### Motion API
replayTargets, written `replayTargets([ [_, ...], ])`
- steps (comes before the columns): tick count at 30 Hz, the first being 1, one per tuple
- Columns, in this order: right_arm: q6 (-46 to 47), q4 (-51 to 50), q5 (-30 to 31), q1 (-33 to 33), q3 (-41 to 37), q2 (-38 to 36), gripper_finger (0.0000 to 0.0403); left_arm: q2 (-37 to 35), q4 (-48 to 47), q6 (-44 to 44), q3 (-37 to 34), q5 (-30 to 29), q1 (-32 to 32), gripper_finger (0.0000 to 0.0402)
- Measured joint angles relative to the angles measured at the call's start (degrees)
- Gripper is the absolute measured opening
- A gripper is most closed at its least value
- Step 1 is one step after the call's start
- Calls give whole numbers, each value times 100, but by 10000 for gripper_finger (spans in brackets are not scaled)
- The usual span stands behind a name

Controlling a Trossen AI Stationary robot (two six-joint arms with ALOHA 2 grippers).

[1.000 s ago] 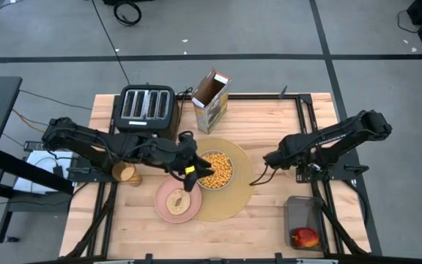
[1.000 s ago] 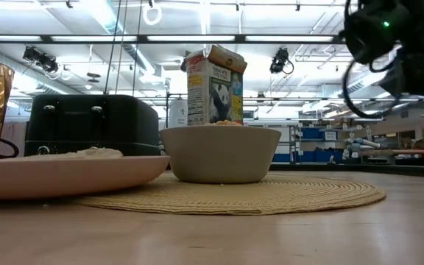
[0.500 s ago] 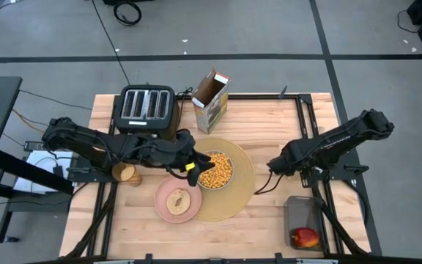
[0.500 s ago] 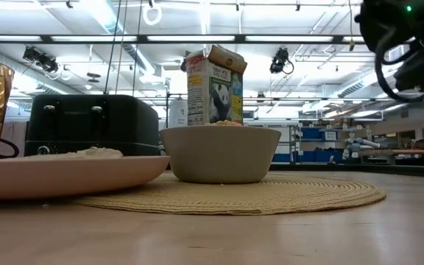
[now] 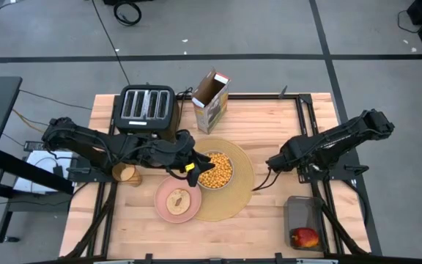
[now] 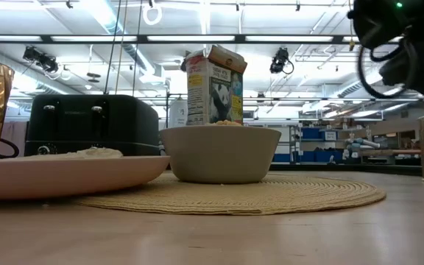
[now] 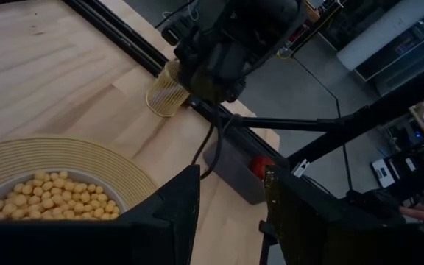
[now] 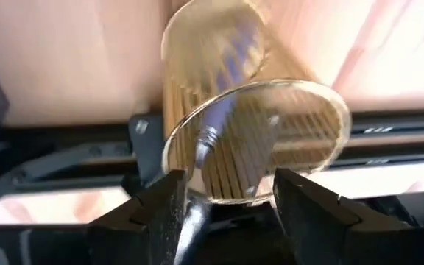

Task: Arrange a breakfast setting
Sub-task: Adjust the gold silverware holder, then put the purple spoon on the brown placemat to the right of the gray bowl

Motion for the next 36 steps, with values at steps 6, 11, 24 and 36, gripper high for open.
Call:
replayTargets([
  [6,-156,164,93,-204,121,0,213,0,2,-67,0,0,-40,157],
  [11,-334,283,283,-374,121,0,213,0,2,-169,0,2,-112,157],
  [24,-762,732,712,-981,121,0,213,0,2,-355,-1,4,-261,157],
  [36,-956,221,1185,-1367,994,-257,213,2,205,-269,-2,4,-304,157],
])
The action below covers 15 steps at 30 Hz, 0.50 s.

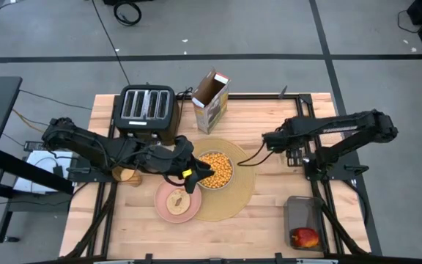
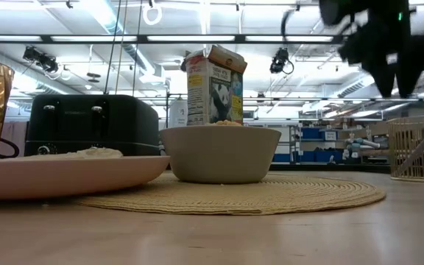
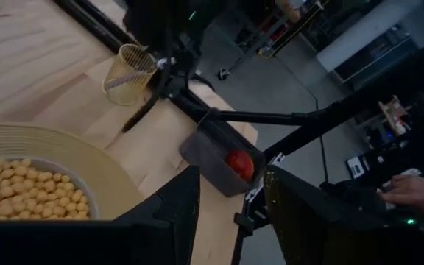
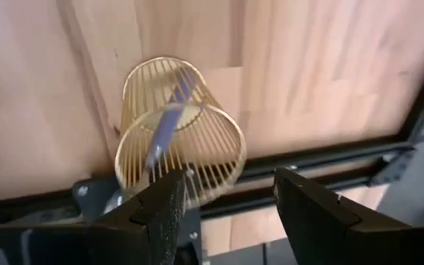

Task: Arrange a breakfast setting
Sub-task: Put the purple spoon on the brown placemat to the right of the gray bowl

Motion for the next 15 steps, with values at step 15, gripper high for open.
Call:
replayTargets([
  [15,-204,-242,-1082,1320,323,-2292,213,2,429,344,0,-2,-26,157],
])
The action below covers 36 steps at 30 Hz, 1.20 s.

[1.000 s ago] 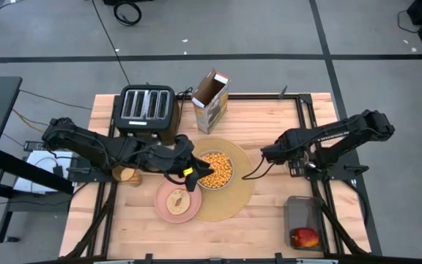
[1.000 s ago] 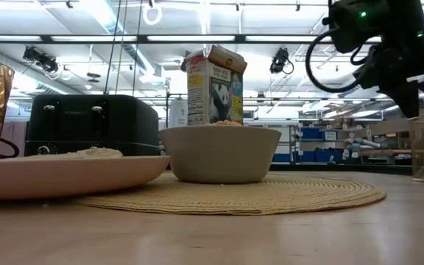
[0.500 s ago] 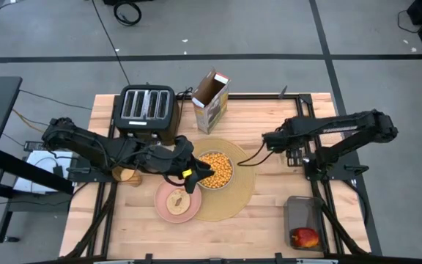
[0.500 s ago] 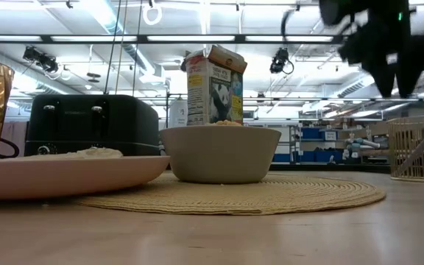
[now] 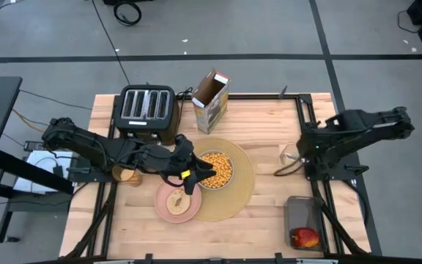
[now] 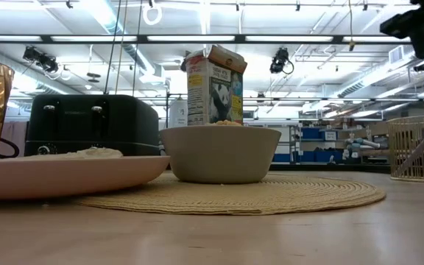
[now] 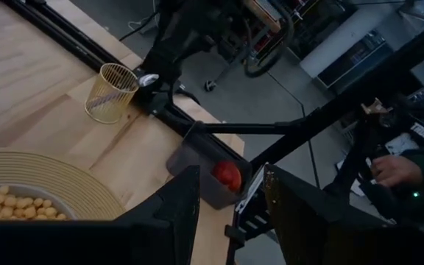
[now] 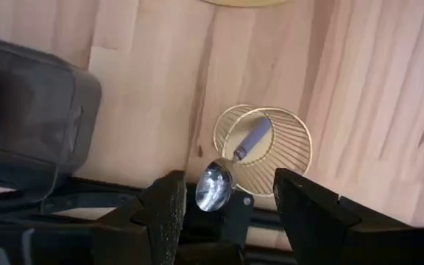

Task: Arrange a breakfast setting
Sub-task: Put the purple spoon on the brown placemat to the right of the gray bowl

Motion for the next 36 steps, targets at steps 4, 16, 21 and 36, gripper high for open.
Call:
replayTargets([
  [4,-127,4,16,271,-339,-192,213,0,0,118,0,-75,0,157],
  [16,65,9,-27,696,-1108,215,213,0,-2,369,0,-212,8,157],
  [21,65,116,212,794,-1295,387,213,0,-4,372,0,-212,71,157],
  [36,276,199,454,792,-1473,857,207,0,-9,385,0,-212,111,157],
])
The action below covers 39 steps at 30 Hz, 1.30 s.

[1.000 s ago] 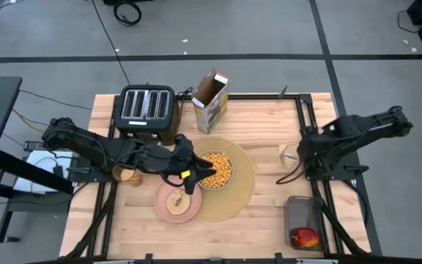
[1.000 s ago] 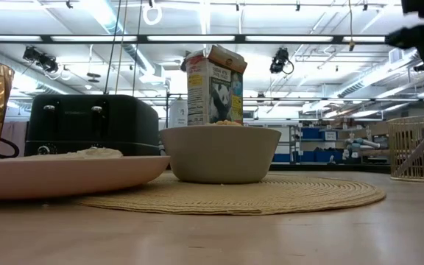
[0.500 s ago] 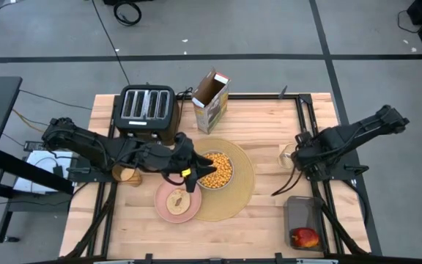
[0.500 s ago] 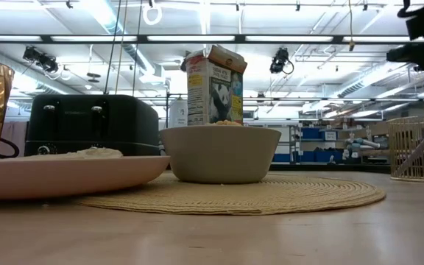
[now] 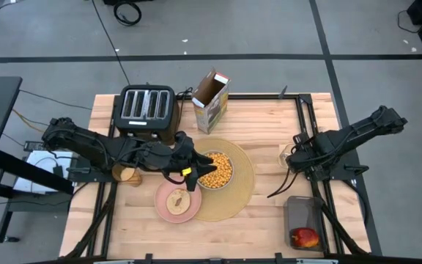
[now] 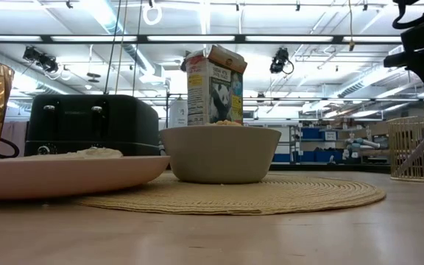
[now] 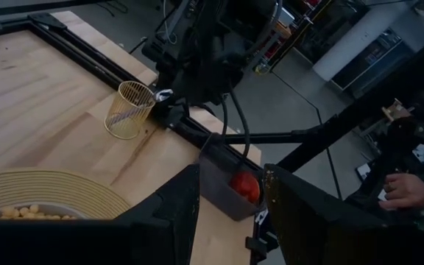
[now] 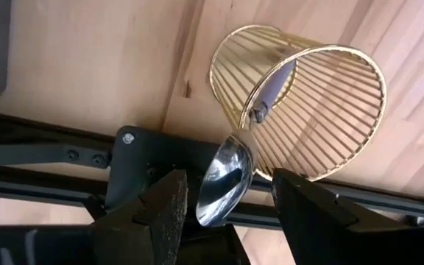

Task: Arrange a breakfast setting
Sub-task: Put the purple spoon on the brown placemat to the right of the gray bowl

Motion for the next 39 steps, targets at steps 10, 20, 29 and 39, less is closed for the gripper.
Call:
replayTargets([
  [10,65,-8,154,-33,0,170,145,-2,0,-2,0,0,0,157],
  [20,124,-196,126,-33,0,170,101,-2,2,-4,0,0,-7,157],
  [29,230,-181,-4,-208,-28,511,143,-2,4,-4,0,2,-4,157],
  [39,196,-193,3,-475,-28,979,146,-4,11,179,0,4,-81,157],
])
